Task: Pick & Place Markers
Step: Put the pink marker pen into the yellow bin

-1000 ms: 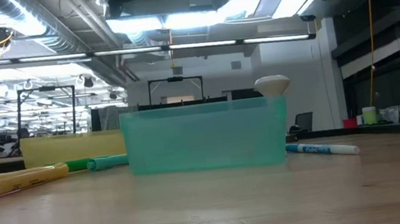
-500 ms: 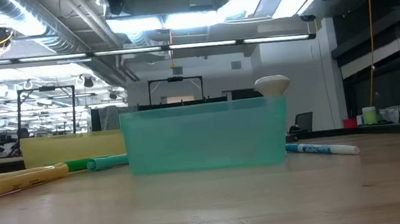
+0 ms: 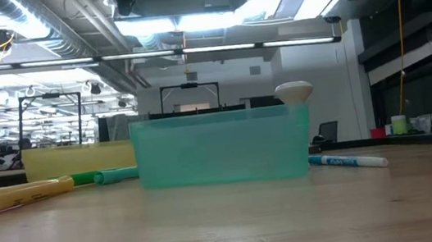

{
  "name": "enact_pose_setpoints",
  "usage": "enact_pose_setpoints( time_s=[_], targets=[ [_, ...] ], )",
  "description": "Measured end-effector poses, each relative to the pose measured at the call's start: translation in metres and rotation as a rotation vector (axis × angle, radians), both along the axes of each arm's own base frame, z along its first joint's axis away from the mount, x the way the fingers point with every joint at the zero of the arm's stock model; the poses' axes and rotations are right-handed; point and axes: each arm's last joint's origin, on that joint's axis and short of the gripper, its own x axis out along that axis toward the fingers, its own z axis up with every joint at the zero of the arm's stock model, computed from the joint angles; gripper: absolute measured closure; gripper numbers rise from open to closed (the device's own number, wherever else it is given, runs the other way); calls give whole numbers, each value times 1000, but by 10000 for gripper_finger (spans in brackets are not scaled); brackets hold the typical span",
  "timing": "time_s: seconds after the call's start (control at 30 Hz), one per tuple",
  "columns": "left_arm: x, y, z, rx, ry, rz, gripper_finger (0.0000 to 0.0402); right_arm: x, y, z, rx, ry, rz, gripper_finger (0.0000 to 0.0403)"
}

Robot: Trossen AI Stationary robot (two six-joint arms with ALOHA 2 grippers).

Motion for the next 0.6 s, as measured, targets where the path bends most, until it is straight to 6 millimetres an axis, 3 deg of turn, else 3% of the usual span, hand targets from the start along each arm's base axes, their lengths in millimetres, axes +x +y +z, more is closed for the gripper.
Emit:
enact_pose_setpoints(
  time_s=[0.3,0.6],
  targets=[
    [0,1,0,0,0,28,190,-12,-5,-34,-2,30,-64,124],
    [0,1,0,0,1,30,190,1,-3,-33,-25,-127,-125,124]
  ],
)
